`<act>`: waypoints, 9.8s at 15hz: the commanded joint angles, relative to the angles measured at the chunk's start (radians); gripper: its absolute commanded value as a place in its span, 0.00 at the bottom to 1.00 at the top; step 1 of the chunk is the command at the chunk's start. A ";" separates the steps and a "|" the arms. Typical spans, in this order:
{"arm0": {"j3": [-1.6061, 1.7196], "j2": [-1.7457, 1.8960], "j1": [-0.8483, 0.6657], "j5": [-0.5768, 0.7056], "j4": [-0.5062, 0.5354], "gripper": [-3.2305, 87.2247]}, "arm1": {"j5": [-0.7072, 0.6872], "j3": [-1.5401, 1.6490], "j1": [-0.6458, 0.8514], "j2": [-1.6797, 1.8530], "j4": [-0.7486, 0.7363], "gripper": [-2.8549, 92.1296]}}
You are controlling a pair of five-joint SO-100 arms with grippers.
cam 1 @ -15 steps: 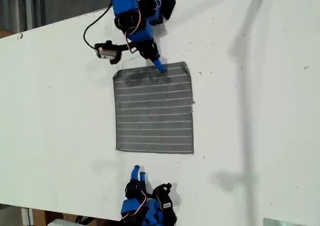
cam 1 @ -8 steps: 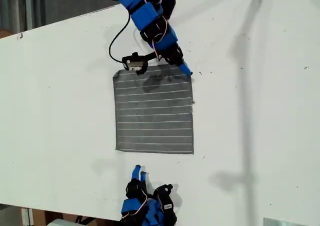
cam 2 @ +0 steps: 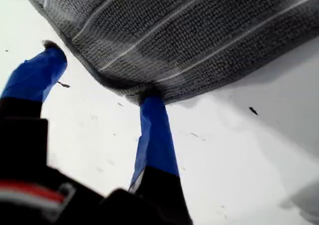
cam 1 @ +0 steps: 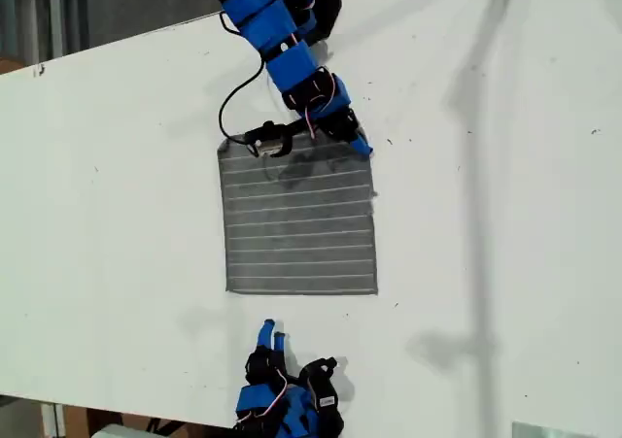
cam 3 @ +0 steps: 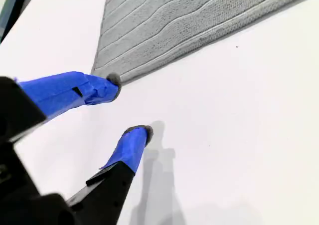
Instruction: Grasp corners of a square towel and fold twice.
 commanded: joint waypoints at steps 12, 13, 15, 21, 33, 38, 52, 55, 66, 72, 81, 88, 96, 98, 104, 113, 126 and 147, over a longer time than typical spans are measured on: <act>0.000 0.006 0.023 0.003 -0.015 0.21 | -0.072 -0.074 0.091 0.048 0.209 0.39; 0.000 0.006 0.026 0.002 -0.015 0.21 | -0.060 -0.057 0.078 0.037 0.179 0.39; 0.000 0.006 0.034 -0.005 -0.014 0.21 | -0.034 -0.028 0.041 -0.017 0.112 0.39; -0.002 0.006 0.046 -0.040 0.005 0.21 | 0.020 -0.021 -0.041 -0.152 -0.080 0.03; -0.250 -0.322 0.586 -0.313 -0.067 0.22 | -0.126 -0.368 0.064 -0.368 0.075 0.03; -1.058 -1.463 0.655 -0.204 -0.015 0.23 | -0.140 -0.397 0.067 -0.400 0.078 0.03; -2.118 -2.453 0.802 -0.164 0.261 0.29 | -0.140 -0.397 0.063 -0.402 0.078 0.03; -2.143 -2.408 0.784 -0.126 0.304 0.28 | -0.141 -0.397 0.063 -0.402 0.078 0.03; -2.180 -2.554 0.824 -0.186 0.152 0.30 | -0.141 -0.397 0.058 -0.402 0.078 0.03; -2.171 -2.663 0.836 -0.218 -0.006 0.29 | -0.141 -0.397 0.058 -0.402 0.078 0.03; -2.149 -2.660 0.887 -0.296 0.028 0.03 | -0.132 -0.402 0.052 -0.400 0.083 0.03; -2.146 -2.368 0.942 -0.302 0.293 0.03 | -0.106 -0.759 -0.041 -0.357 0.419 0.03; -2.180 -2.437 0.758 -0.071 0.123 0.03 | -0.195 -0.954 -0.032 -0.460 0.399 0.03; -2.184 -2.439 0.732 -0.035 0.100 0.03 | -0.233 -1.008 -0.026 -0.468 0.391 0.03; -2.203 -2.295 0.690 0.112 0.109 0.03 | -0.373 -1.103 0.021 -0.356 0.399 0.03; -1.939 -1.830 0.209 0.334 0.256 0.03 | -0.641 -1.055 0.552 -0.089 0.426 0.03; -1.652 -1.899 -0.206 0.462 0.144 0.03 | -0.719 -0.920 0.953 -0.407 0.278 0.03; -0.980 -1.624 0.141 0.235 -0.273 0.03 | -0.634 -0.601 0.684 -0.390 0.247 0.03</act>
